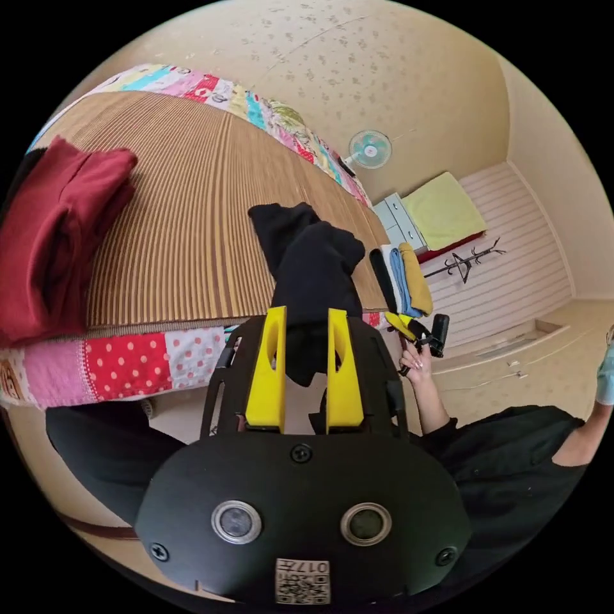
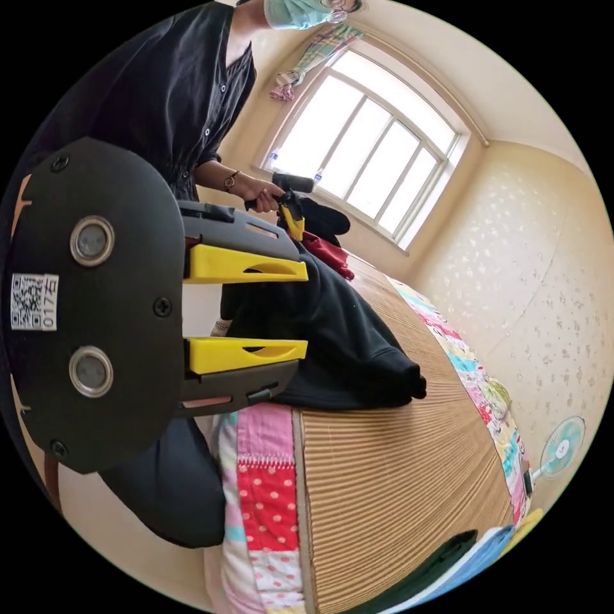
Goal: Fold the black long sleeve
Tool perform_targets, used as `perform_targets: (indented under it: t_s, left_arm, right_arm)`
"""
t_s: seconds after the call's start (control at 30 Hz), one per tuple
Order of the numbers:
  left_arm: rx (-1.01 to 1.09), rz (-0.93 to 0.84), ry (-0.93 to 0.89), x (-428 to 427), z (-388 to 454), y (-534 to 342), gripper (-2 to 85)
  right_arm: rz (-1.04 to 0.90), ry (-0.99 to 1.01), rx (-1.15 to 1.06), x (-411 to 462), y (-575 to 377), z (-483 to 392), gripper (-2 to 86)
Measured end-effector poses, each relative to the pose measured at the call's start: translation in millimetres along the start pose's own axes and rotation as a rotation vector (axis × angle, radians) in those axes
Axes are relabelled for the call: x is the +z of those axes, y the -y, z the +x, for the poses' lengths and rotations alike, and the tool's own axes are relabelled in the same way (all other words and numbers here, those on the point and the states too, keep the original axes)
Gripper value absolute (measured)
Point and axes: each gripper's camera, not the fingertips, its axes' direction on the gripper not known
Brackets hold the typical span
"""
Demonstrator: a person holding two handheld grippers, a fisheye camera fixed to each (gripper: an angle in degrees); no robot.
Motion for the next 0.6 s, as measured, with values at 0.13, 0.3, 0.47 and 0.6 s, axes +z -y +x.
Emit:
perform_targets:
  t_s: [0.13,0.3,0.47,0.6]
  left_arm:
    - [0.138,-0.028,-0.037,20.5,43.3,29.9,10.0]
    - [0.251,-0.031,-0.031,29.6,77.3,59.4,10.1]
    - [0.251,-0.067,-0.033,39.0,75.5,64.6,10.9]
    - [0.207,-0.053,0.043,54.5,59.1,57.0,10.6]
  right_arm:
    - [-0.101,0.143,-0.019,71.9,29.0,-4.9,8.1]
    - [0.071,0.295,-0.075,84.0,48.5,-37.7,2.9]
    - [0.184,0.011,0.127,35.4,48.6,-10.6,5.5]
    - [0.026,-0.021,0.293,28.1,31.0,35.3,10.6]
